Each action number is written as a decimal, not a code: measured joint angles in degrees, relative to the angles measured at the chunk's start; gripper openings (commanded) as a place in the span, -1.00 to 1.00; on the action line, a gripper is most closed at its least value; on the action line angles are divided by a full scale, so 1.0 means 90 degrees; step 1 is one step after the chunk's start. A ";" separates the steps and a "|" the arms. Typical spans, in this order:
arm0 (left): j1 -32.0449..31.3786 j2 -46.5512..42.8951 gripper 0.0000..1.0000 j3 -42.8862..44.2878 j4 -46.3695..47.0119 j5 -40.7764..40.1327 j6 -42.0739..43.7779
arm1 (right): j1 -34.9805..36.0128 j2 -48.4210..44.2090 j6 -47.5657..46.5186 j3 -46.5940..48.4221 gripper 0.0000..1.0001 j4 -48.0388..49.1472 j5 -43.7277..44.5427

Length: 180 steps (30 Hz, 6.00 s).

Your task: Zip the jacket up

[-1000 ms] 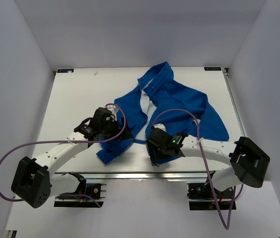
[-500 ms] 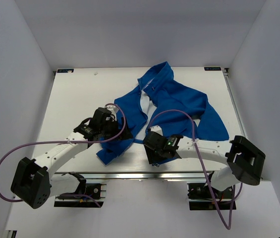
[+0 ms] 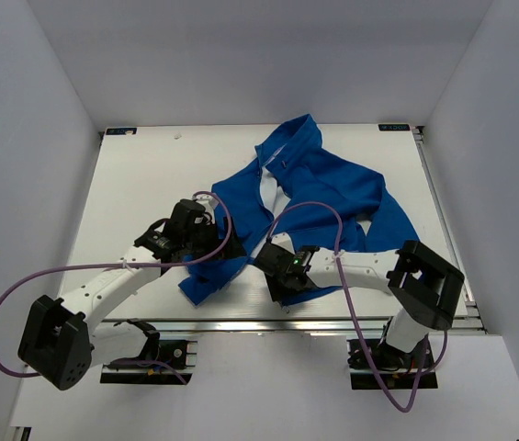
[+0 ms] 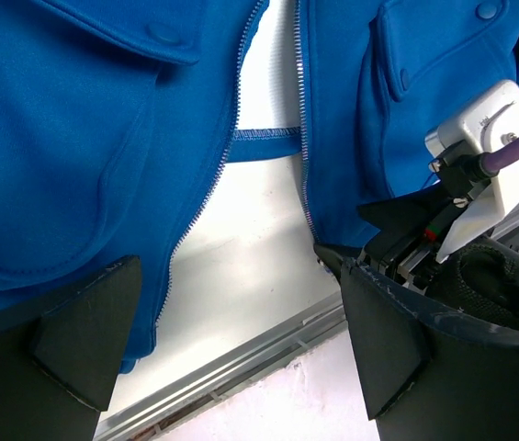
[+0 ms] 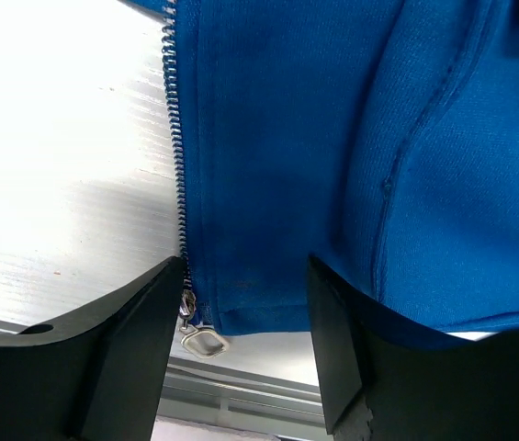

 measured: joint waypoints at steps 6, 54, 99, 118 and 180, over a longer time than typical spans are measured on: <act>0.0000 -0.0002 0.96 0.0000 -0.0044 -0.0007 -0.0005 | 0.0000 -0.0248 -0.0073 -0.0255 0.34 0.0136 -0.0032; -0.0102 0.0291 0.96 0.0865 -0.2147 -0.0930 0.0425 | -0.1229 -0.1149 -0.0957 -0.1083 -1.00 0.0806 -0.1246; -0.2074 0.3298 0.18 0.2395 -0.3951 -0.3356 0.1540 | -0.2174 -0.2251 -0.1603 -0.2159 -1.00 0.1343 -0.2174; -0.2074 0.3521 -0.58 0.2786 -0.4301 -0.3565 0.1428 | -0.2331 -0.2424 -0.1712 -0.2256 -1.00 0.1326 -0.2176; -0.2375 0.2885 -1.00 0.3094 -0.1919 -0.1154 0.1389 | -0.2929 -0.3604 -0.1379 -0.2273 -1.00 0.1491 -0.2633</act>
